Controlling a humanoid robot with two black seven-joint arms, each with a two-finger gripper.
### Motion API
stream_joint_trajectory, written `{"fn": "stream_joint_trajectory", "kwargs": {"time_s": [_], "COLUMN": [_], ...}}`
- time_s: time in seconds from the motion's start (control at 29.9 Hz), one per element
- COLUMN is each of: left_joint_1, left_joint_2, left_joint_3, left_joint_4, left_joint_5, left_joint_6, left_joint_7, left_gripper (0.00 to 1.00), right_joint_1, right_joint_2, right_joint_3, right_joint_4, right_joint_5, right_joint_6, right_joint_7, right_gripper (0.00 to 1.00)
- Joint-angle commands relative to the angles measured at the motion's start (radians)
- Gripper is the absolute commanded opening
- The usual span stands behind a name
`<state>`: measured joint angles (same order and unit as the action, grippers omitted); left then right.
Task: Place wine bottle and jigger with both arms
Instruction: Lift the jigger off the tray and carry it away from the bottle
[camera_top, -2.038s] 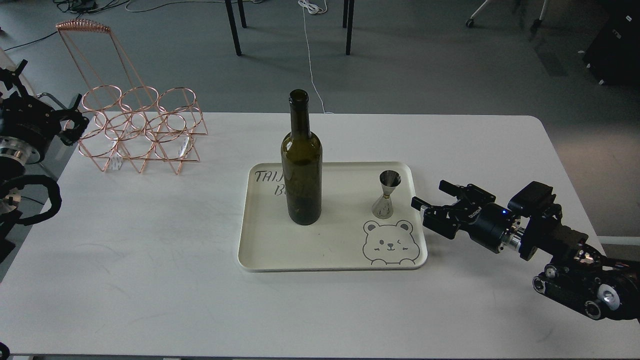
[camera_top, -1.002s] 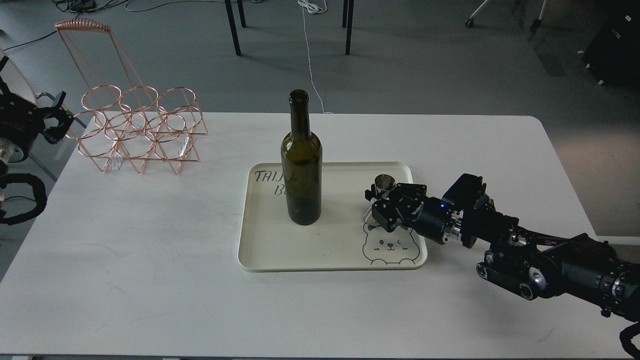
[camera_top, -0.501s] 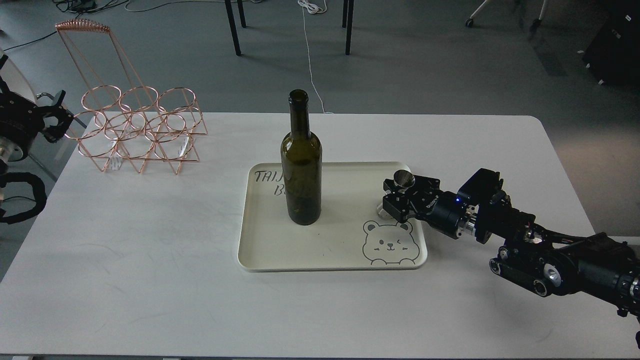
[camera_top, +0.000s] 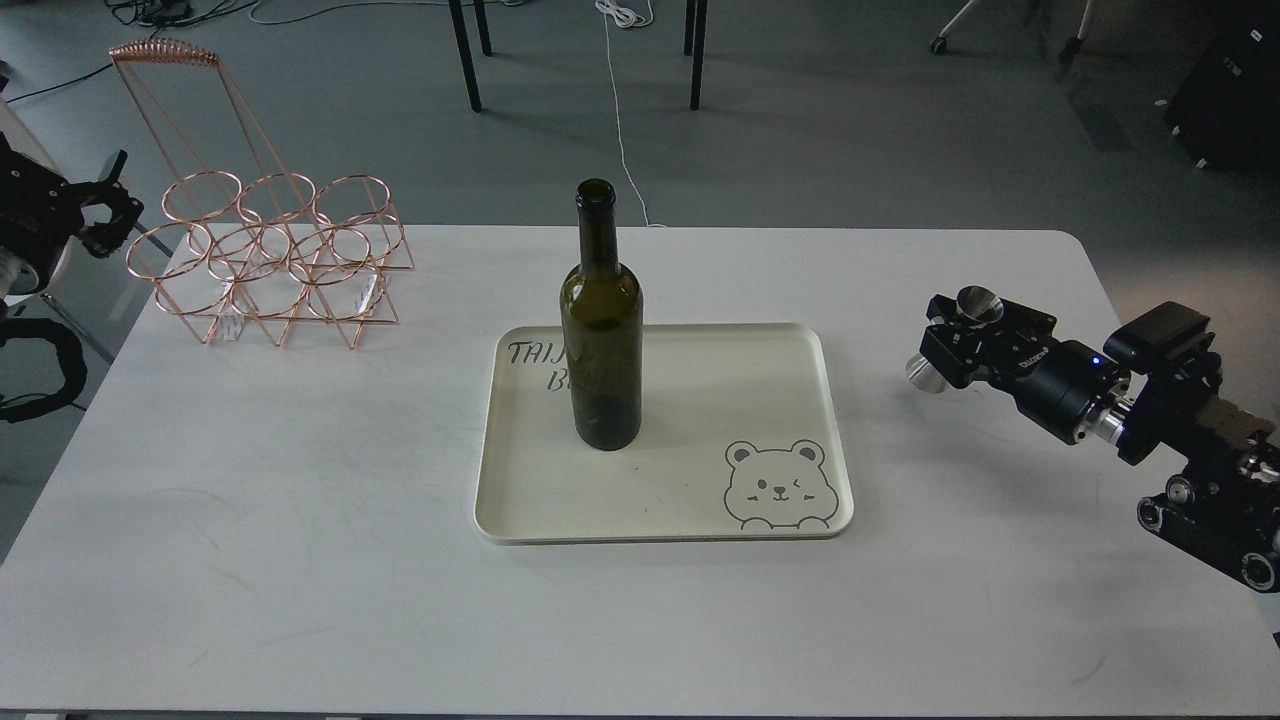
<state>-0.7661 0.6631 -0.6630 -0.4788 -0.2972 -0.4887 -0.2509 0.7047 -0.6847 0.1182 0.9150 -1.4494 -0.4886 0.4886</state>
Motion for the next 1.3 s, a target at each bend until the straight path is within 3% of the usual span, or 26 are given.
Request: {"fn": "stream_joint_trajectory", "kwargs": {"time_s": [0.0, 0.47, 0.6, 0.8, 1.27], "left_joint_1": [-0.002, -0.01, -0.012, -0.013, -0.015], "left_joint_2": [0.003, 0.0, 0.001, 0.001, 0.004], "left_joint_3": [0.0, 0.002, 0.0, 0.002, 0.0], "left_joint_4": [0.0, -0.001, -0.001, -0.001, -0.001], "left_joint_5": [0.001, 0.001, 0.001, 0.001, 0.001], "left_joint_6": [0.0, 0.0, 0.0, 0.0, 0.0], "left_joint_7": [0.001, -0.001, -0.001, -0.001, -0.004], "left_gripper": [0.99, 0.99, 0.99, 0.99, 0.99], "right_joint_1": [-0.066, -0.099, -0.096, -0.093, -0.096], "right_joint_2": [-0.015, -0.012, -0.012, -0.01, -0.032], "right_joint_3": [0.001, -0.008, -0.008, -0.008, -0.012], "right_joint_4": [-0.008, -0.06, -0.065, -0.056, -0.009], "right_joint_5": [0.098, 0.123, 0.123, 0.124, 0.123], "right_joint_6": [0.0, 0.0, 0.0, 0.0, 0.0], "right_joint_7": [0.0, 0.0, 0.0, 0.0, 0.0], "right_gripper": [0.06, 0.15, 0.23, 0.43, 0.45]}}
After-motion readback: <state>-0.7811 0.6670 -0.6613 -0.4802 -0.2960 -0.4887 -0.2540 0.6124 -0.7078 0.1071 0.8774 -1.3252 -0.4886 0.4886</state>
